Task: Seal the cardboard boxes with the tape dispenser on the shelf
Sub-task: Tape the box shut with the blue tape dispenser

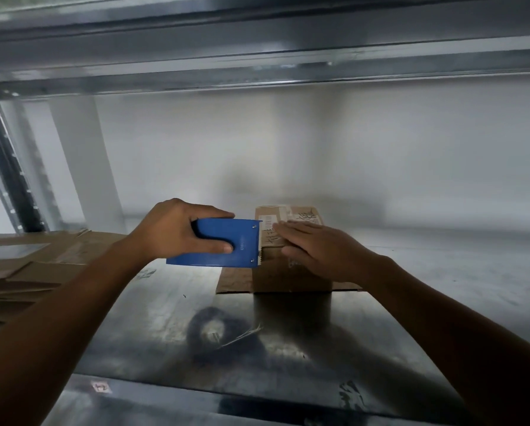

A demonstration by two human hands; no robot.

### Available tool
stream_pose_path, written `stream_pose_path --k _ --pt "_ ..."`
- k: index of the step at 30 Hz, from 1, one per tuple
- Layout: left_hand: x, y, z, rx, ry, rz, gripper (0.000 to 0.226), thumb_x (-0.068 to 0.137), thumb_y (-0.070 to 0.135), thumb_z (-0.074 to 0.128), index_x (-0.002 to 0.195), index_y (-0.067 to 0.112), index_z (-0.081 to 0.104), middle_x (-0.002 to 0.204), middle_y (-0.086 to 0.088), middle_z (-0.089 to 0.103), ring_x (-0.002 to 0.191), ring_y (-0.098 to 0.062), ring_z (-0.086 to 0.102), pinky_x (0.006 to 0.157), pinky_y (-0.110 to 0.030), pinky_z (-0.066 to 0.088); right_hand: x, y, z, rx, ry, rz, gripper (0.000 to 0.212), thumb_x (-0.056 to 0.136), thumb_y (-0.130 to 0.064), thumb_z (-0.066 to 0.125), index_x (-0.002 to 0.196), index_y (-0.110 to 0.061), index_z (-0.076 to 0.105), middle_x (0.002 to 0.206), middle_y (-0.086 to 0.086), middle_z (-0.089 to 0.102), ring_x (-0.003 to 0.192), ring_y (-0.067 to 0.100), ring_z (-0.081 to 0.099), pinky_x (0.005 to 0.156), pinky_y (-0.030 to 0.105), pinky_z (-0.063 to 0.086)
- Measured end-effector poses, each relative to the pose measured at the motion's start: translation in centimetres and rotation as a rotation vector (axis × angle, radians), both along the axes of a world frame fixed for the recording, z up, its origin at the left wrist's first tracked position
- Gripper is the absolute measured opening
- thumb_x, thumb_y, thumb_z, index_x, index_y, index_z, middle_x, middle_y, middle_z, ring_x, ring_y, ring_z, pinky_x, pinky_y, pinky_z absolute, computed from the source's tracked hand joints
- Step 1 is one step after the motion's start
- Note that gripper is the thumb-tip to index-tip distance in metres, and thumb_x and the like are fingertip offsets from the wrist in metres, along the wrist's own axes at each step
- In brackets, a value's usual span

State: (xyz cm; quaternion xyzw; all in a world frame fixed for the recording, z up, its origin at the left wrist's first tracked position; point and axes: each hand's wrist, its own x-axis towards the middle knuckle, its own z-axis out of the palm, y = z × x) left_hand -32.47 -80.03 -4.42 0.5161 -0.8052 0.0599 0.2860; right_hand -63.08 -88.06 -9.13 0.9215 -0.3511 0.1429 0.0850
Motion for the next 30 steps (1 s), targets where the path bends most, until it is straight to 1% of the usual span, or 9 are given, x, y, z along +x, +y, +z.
stream_pose_path --k 3,6,9,12,14,17,20,25,30 --pt "0.2 0.1 -0.4 -0.03 -0.008 0.028 0.075 0.063 0.083 0.061 0.126 0.045 0.067 0.098 0.033 0.065 0.082 0.002 0.067 0.084 -0.028 0.058 0.0 -0.2 0.1 0.017 0.005 0.011 0.064 0.103 -0.061 0.016 0.162 -0.036 0.012 0.168 -0.009 0.019 0.154 0.014 0.02 0.119 0.038 0.029" --pt "0.4 0.2 -0.6 -0.068 -0.029 0.047 0.075 0.064 0.084 0.059 0.126 0.044 0.068 0.101 0.024 0.072 0.077 0.003 0.062 0.078 -0.016 0.052 0.2 0.0 0.1 -0.002 -0.007 0.041 0.065 0.1 -0.063 0.01 0.161 -0.041 0.0 0.167 -0.008 0.023 0.153 0.017 0.023 0.118 0.039 0.033" --pt "0.4 0.3 -0.7 -0.091 -0.047 0.045 0.076 0.066 0.085 0.057 0.127 0.041 0.068 0.105 0.016 0.075 0.078 0.0 0.061 0.077 -0.011 0.046 0.3 0.0 -0.1 -0.036 0.02 0.033 0.061 0.1 -0.062 0.007 0.158 -0.047 -0.001 0.167 -0.007 0.025 0.153 0.02 0.026 0.116 0.042 0.035" --pt "0.4 0.4 -0.7 -0.11 -0.043 0.033 0.078 0.067 0.09 0.054 0.124 0.04 0.07 0.102 0.018 0.075 0.078 -0.006 0.066 0.076 -0.017 0.051 0.2 0.0 -0.1 -0.058 0.031 0.013 0.063 0.098 -0.063 0.005 0.159 -0.046 0.003 0.167 -0.006 0.026 0.152 0.021 0.027 0.116 0.042 0.037" --pt "0.6 0.6 -0.9 -0.129 -0.029 0.035 0.072 0.068 0.085 0.058 0.123 0.041 0.071 0.099 0.024 0.072 0.078 -0.005 0.067 0.075 -0.014 0.049 0.1 0.0 -0.1 -0.064 0.033 0.011 0.065 0.099 -0.062 0.007 0.16 -0.042 0.005 0.166 -0.006 0.027 0.151 0.02 0.028 0.115 0.039 0.036" --pt "0.8 0.8 -1.1 -0.118 -0.012 0.03 0.074 0.068 0.089 0.056 0.123 0.042 0.07 0.097 0.033 0.063 0.077 0.003 0.063 0.075 -0.009 0.046 0.1 -0.1 -0.3 -0.053 0.03 0.008 0.064 0.101 -0.06 0.011 0.161 -0.037 0.009 0.166 -0.006 0.027 0.151 0.018 0.028 0.116 0.036 0.034" --pt "1.0 0.7 -0.8 -0.089 -0.003 0.033 0.069 0.068 0.083 0.06 0.124 0.044 0.069 0.098 0.035 0.063 0.079 0.003 0.064 0.078 -0.014 0.051 0.1 -0.3 -0.3 -0.055 0.023 0.003 0.062 0.103 -0.058 0.014 0.161 -0.036 0.012 0.166 -0.006 0.029 0.151 0.018 0.029 0.117 0.036 0.033" --pt "1.5 0.8 -0.6 -0.04 0.022 0.038 0.067 0.064 0.083 0.064 0.123 0.053 0.066 0.091 0.049 0.06 0.086 0.013 0.065 0.083 -0.021 0.056 0.3 -0.2 -0.5 -0.056 0.029 -0.003 0.057 0.107 -0.054 0.019 0.161 -0.035 0.015 0.166 -0.007 0.029 0.151 0.016 0.029 0.117 0.034 0.032" --pt "1.9 1.3 0.1 0.007 0.056 0.012 0.066 0.063 0.082 0.065 0.123 0.057 0.061 0.101 0.039 0.066 0.093 0.006 0.068 0.087 -0.031 0.06 0.3 0.1 0.0 -0.05 0.053 -0.002 0.059 0.106 -0.055 0.017 0.161 -0.037 0.005 0.166 -0.006 0.029 0.151 0.018 0.029 0.117 0.036 0.033"
